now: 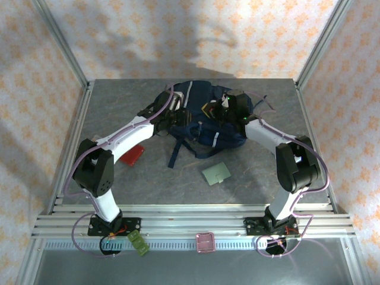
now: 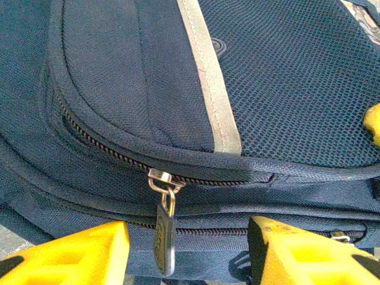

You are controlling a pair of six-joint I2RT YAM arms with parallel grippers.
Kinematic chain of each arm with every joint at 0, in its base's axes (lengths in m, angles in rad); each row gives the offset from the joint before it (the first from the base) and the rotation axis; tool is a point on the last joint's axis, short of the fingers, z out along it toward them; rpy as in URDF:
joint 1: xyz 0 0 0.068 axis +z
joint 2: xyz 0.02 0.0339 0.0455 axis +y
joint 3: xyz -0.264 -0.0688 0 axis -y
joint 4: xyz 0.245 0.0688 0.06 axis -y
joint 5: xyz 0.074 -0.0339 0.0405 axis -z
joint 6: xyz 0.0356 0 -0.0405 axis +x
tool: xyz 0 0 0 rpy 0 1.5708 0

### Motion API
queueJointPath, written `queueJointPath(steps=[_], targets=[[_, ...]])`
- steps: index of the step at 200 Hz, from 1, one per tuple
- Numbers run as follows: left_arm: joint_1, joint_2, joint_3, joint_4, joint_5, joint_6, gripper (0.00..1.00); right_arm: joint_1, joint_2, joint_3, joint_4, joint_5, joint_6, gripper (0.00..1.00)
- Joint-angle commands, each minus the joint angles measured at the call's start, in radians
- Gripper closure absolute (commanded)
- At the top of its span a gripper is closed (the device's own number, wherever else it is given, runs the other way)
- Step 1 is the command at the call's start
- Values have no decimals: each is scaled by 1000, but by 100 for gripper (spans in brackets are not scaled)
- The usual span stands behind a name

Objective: Pack the student bag

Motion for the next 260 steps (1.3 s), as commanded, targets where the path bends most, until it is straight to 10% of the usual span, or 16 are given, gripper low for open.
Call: queueJointPath(steps=[1, 66, 87, 187, 260], targets=[[10, -9, -3, 51, -1, 17, 46, 2, -72, 32, 122, -55, -28, 100], [11, 88, 94, 22, -22, 74, 77, 3, -76, 19, 152, -76, -14, 100], [11, 107, 115, 5, -28, 86, 100, 4, -76, 15, 151, -78, -16, 100], [107, -9, -22, -72, -250, 40, 100, -5, -80, -18, 36, -16, -117, 100], [-14, -73, -109, -109, -128, 44, 100, -51, -4, 70, -97, 96, -204, 100]])
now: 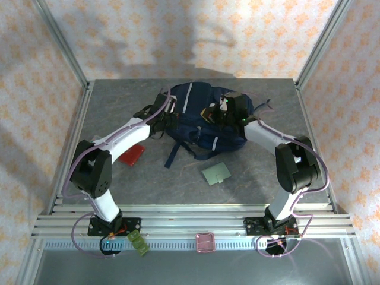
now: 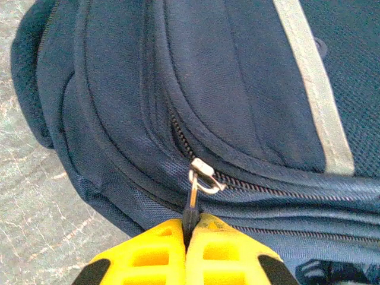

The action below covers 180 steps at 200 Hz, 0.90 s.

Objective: Pack the student bag

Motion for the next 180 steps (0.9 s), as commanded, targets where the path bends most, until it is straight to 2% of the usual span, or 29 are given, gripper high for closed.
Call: queueJointPath(steps=[1, 37, 65, 69, 88, 113, 148, 180], targets=[[-47, -43, -42, -64, -44, -18, 100, -56, 0, 85, -22, 103, -68, 100], [-156, -37, -88, 15, 43, -79, 100, -75, 109, 237, -105, 156, -103, 100], [-201, 12, -25, 66, 69, -114, 100, -75, 181, 349, -165, 210, -99, 100], [-204, 17, -14, 71, 68, -118, 100, -75, 186, 356, -177, 213, -99, 97], [-213, 28, 24, 86, 42, -118, 100, -70, 160, 336, -207, 206, -86, 69], [-212, 44, 51, 66, 12, -91, 100, -52, 39, 211, -197, 213, -58, 53], [-213, 46, 59, 50, -21, -70, 100, -33, -77, 13, -82, 104, 52, 49], [-213, 45, 59, 50, -25, -68, 100, 8, -50, 22, -104, 64, 76, 49]])
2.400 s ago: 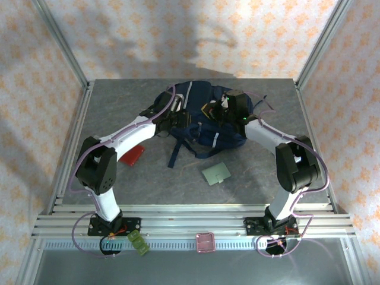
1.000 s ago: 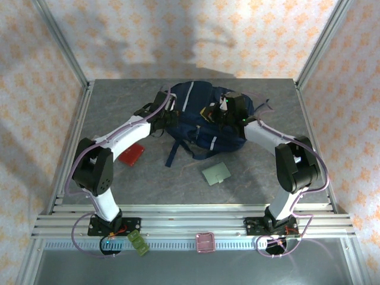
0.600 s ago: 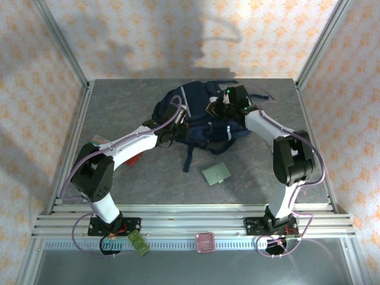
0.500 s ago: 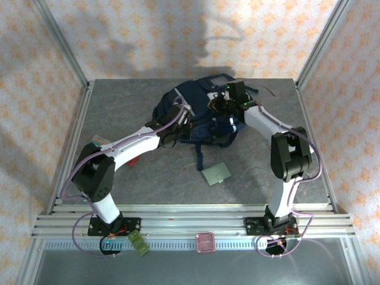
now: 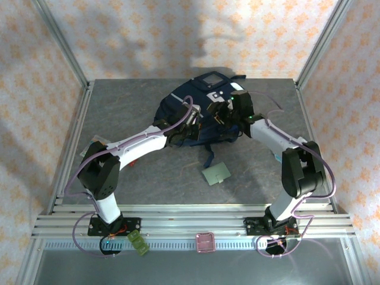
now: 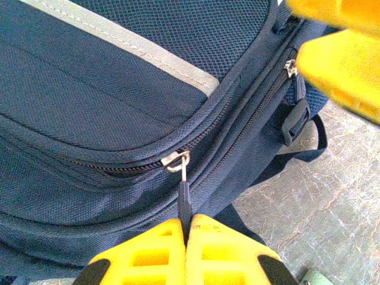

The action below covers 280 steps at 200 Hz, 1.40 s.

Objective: Pack the student bag

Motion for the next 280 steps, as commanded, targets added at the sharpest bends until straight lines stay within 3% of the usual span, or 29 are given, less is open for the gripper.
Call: queueJointPath(steps=[1, 56, 68, 84, 102, 135, 164, 208, 224, 242, 280], targets=[[1, 4, 30, -9, -30, 17, 100, 27, 18, 15, 28, -51, 48, 49], [-1, 2, 26, -9, -56, 26, 100, 39, 168, 117, 62, -143, 133, 57], [-1, 9, 27, -16, -75, 31, 100, 40, 192, 141, 67, -142, 134, 68], [-1, 22, 25, -29, -119, 33, 100, 40, 214, 158, 76, -148, 143, 91], [1, 26, 10, -27, -179, 41, 100, 40, 219, 159, 88, -151, 148, 100], [42, 29, -19, -21, -260, 37, 100, 37, 180, 127, 110, -138, 137, 100], [114, -26, -76, 7, -256, 24, 100, 25, 143, 88, 132, -123, 137, 100], [134, -59, -76, 26, -84, 50, 100, 23, 156, 96, 157, -155, 146, 100], [134, -55, -70, 25, -59, 47, 75, 23, 154, 97, 160, -156, 145, 100], [135, -52, -69, 32, -51, 56, 62, 23, 150, 98, 163, -158, 145, 100], [136, -19, -24, 12, -61, 95, 49, 23, 149, 110, 157, -162, 139, 100]])
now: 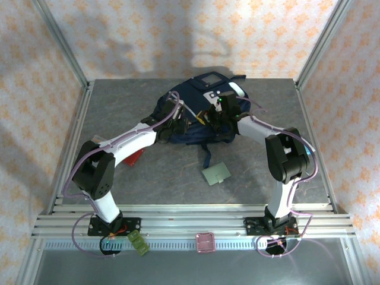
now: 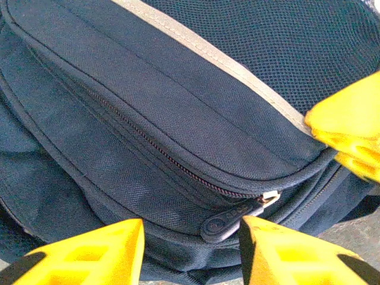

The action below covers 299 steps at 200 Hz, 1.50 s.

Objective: Pack the student bag

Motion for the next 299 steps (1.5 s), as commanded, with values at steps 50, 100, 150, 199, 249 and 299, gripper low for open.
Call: queueJointPath(steps=[50, 100, 150, 199, 249, 299], targets=[[7, 74, 104, -20, 91, 116, 42, -10, -57, 44, 69, -16, -34, 100], [6, 57, 105, 5, 86, 104, 41, -12, -71, 135, 49, -30, -36, 100], [6, 64, 102, 31, 141, 121, 54, -10, -75, 153, 43, -43, -34, 100], [6, 141, 184, -35, 169, 134, 87, -10, -75, 154, 45, -45, -34, 100], [4, 181, 228, -74, 164, 143, 73, -10, -73, 169, 43, -51, -34, 100], [5, 231, 247, -71, 124, 132, 94, -10, -79, 176, 37, -55, -36, 100]])
